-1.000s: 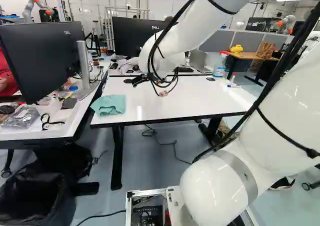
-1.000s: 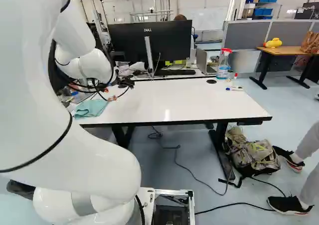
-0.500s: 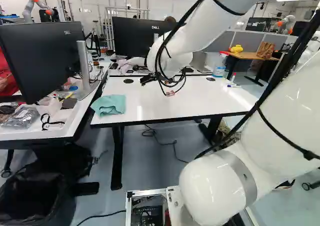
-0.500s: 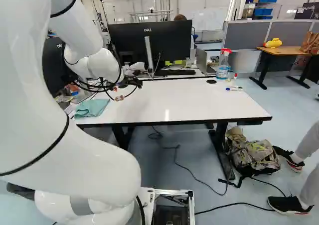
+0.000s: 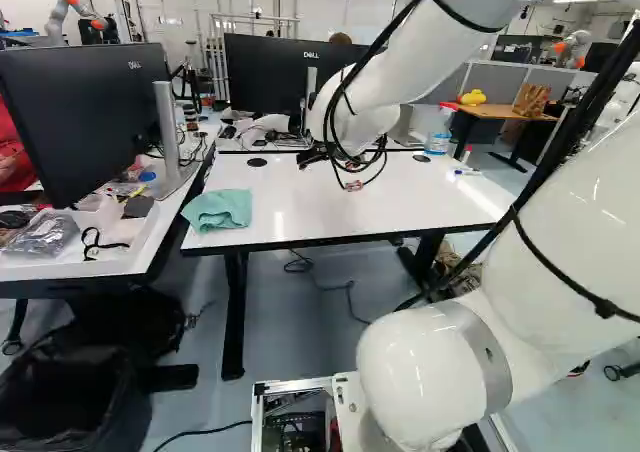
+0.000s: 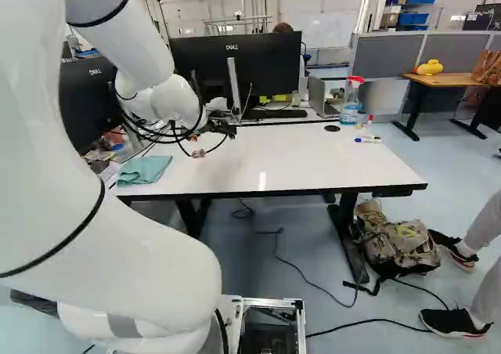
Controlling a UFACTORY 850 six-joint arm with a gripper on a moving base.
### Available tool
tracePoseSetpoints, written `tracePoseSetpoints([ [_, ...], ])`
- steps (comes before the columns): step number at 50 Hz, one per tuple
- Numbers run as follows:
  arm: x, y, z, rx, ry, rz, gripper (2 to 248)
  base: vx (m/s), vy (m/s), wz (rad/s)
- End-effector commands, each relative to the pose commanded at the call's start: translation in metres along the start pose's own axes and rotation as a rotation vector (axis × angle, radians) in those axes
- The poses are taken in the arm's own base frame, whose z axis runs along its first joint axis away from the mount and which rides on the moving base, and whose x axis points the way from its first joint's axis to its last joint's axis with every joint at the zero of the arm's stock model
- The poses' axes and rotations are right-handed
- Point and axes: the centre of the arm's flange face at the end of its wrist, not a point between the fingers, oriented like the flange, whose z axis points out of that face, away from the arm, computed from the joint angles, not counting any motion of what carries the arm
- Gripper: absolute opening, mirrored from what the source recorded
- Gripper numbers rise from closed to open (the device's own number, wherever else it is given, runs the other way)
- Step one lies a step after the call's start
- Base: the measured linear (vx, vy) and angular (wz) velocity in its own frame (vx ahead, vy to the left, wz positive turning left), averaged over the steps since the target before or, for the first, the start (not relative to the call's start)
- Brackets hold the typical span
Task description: Clean the table with the green towel
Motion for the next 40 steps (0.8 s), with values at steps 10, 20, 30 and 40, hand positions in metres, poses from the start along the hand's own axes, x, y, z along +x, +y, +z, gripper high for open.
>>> tracePoseSetpoints([
  [10,0.001,0.015,0.001,-0.027,0.001,0.026,247,0.000,0.000,0.000],
  [20,0.001,0.029,0.000,-0.052,0.002,0.049,247,0.000,0.000,0.000],
  [30,0.001,0.029,0.000,-0.052,0.003,0.049,247,0.000,0.000,0.000],
  [40,-0.002,0.030,0.000,-0.053,0.009,0.049,247,0.000,0.000,0.000],
])
